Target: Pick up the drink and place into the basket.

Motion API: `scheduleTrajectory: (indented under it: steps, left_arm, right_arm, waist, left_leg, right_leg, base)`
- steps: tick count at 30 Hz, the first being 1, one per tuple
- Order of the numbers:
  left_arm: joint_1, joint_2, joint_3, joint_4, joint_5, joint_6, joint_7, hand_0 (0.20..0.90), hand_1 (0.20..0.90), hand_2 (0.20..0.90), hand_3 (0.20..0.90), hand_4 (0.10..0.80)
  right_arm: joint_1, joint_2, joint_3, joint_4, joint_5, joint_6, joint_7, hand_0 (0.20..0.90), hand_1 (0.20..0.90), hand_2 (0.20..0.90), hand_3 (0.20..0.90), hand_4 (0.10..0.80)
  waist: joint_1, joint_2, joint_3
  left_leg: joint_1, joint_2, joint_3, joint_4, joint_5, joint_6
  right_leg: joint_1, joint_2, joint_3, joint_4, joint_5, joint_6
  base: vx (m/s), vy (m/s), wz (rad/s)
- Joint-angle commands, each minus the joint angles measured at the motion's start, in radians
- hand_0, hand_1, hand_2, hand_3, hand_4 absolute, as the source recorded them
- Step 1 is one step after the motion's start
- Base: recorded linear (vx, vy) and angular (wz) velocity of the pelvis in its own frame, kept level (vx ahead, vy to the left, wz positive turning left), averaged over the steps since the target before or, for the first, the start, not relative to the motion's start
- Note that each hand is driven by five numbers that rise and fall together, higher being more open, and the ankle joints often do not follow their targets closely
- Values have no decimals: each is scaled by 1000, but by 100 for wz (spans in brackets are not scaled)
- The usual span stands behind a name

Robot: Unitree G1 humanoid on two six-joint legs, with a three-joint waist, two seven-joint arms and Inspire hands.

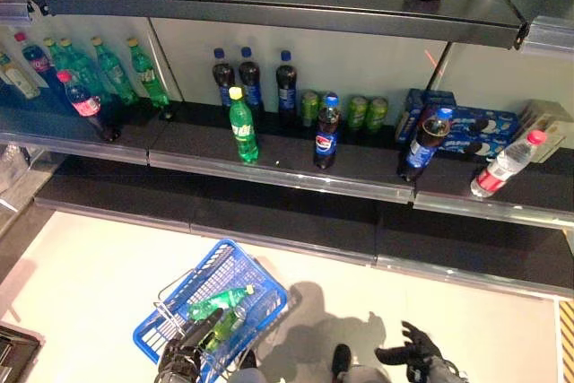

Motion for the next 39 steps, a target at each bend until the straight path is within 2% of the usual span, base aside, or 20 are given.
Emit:
scheduleTrajectory:
  steps: [1, 6, 9, 13, 18, 25, 30, 38, 39]
  left_arm:
    - [57, 0, 3, -138, 12, -42, -54, 300, 300, 300, 200, 100]
    - [75, 18, 1, -168, 6, -39, -56, 300, 300, 300, 200, 100]
    - [76, 13, 1, -173, 16, -39, -53, 300, 300, 300, 200, 100]
    - [69, 10, -1, -178, 15, -35, -53, 300, 300, 300, 200, 100]
    - [79, 3, 5, -165, 26, -30, -77, 300, 300, 300, 200, 100]
    - [95, -1, 9, -157, 33, -26, -90, 300, 300, 300, 200, 100]
    - [95, -2, -10, -180, 34, -21, -87, 300, 300, 300, 200, 100]
    - [67, 8, -63, -211, 9, -15, -87, 300, 300, 300, 200, 100]
    - [55, 13, -84, -221, -8, -15, -91, 300, 300, 300, 200, 100]
  right_arm:
    - [-54, -83, -4, -248, -90, -30, 26, 900, 900, 900, 900, 800]
    - [-61, -174, -52, -497, -118, -128, -2, 900, 900, 900, 900, 800]
    - [-99, -225, -145, -648, -97, -198, -71, 900, 900, 900, 900, 800]
    - [-153, -274, -246, -755, -61, -238, -170, 900, 900, 900, 900, 800]
    - [-211, -294, -346, -803, -78, -240, -347, 900, 900, 900, 900, 800]
    - [-206, -275, -392, -812, -64, -240, -476, 900, 900, 900, 900, 800]
    - [-224, -255, -391, -794, -29, -235, -512, 900, 900, 900, 900, 800]
    - [-338, -241, -345, -758, 2, -211, -581, 900, 900, 900, 900, 800]
    - [-396, -238, -325, -743, 19, -208, -597, 900, 900, 900, 900, 800]
  waist:
    - [-4, -50, 10]
    - [-7, -51, 11]
    - [-15, -44, 14]
    - [-21, -33, 31]
    - [-14, -20, 53]
    - [-7, -9, 80]
    - [2, -1, 106]
    - [19, 31, 187]
    - [22, 45, 218]
  left_leg:
    - [28, -9, -10, 13, 20, 1]
    - [27, -14, -5, 18, 6, 8]
    - [33, -17, 4, 19, -8, 14]
    - [11, -21, 14, 67, -30, 20]
    - [-19, -30, 12, 144, -66, 32]
    - [-54, -32, 3, 238, -91, 34]
    - [-99, -38, -16, 300, -96, 35]
    - [-182, -54, -58, 382, -56, 30]
    - [-206, -63, -68, 393, -40, 31]
  right_leg:
    - [30, -64, 19, 39, -45, 43]
    - [24, -72, 22, 40, -46, 55]
    - [13, -77, 23, 51, -50, 63]
    - [-14, -83, 27, 86, -61, 61]
    - [-32, -94, 25, 138, -85, 50]
    - [-50, -101, 11, 221, -121, 27]
    - [-80, -110, 4, 282, -137, 13]
    - [-137, -123, 2, 358, -150, -3]
    - [-158, -127, 6, 373, -149, -8]
  base:
    - [62, 15, 1]
    - [16, 7, -2]
    - [39, 45, 2]
    - [-3, 51, -1]
    - [17, 47, -1]
    - [43, 18, -1]
    - [1, 9, 1]
    - [-45, 16, 1]
    - [-93, 46, 0]
